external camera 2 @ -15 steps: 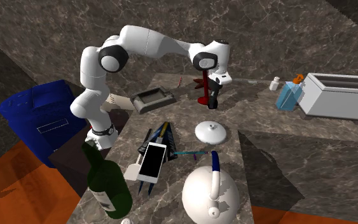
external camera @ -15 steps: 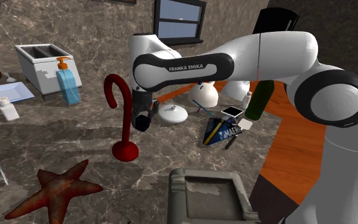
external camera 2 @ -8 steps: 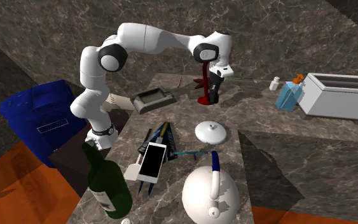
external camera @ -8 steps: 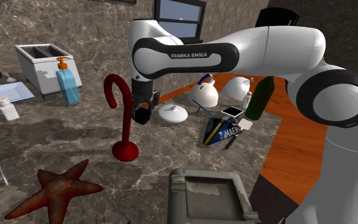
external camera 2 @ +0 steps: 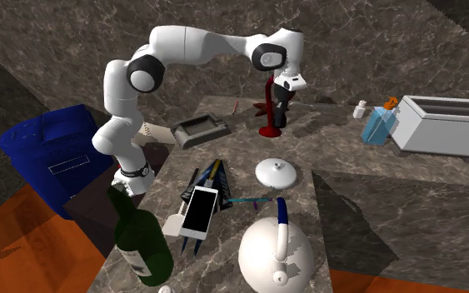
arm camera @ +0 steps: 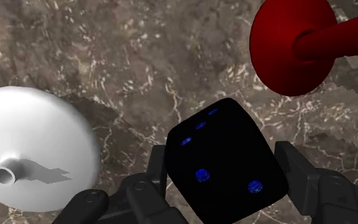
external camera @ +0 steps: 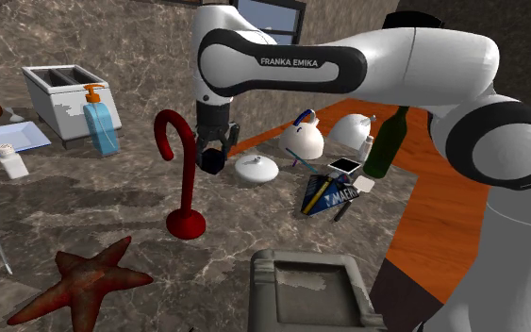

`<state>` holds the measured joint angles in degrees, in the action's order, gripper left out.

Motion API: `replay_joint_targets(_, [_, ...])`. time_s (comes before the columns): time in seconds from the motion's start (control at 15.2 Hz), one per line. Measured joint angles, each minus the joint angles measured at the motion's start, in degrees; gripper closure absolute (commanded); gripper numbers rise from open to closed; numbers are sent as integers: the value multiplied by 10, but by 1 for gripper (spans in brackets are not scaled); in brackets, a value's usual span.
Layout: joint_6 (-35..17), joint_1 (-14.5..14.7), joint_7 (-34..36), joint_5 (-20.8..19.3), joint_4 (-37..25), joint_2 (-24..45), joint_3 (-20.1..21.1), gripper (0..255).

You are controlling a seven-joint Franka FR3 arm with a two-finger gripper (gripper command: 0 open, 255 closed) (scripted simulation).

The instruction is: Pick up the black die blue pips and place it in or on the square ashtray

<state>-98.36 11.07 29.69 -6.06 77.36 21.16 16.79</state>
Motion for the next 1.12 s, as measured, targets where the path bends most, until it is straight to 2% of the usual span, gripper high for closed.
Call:
replay_joint_targets(0.4, [-54, -13, 4, 39, 192, -144, 11, 255])
replay_joint_targets(0.73, [-81, -10, 4, 75, 327, -258, 16, 255])
replay_joint_targets(1.12, [-78, 9, 9, 118, 448, -386, 21, 255])
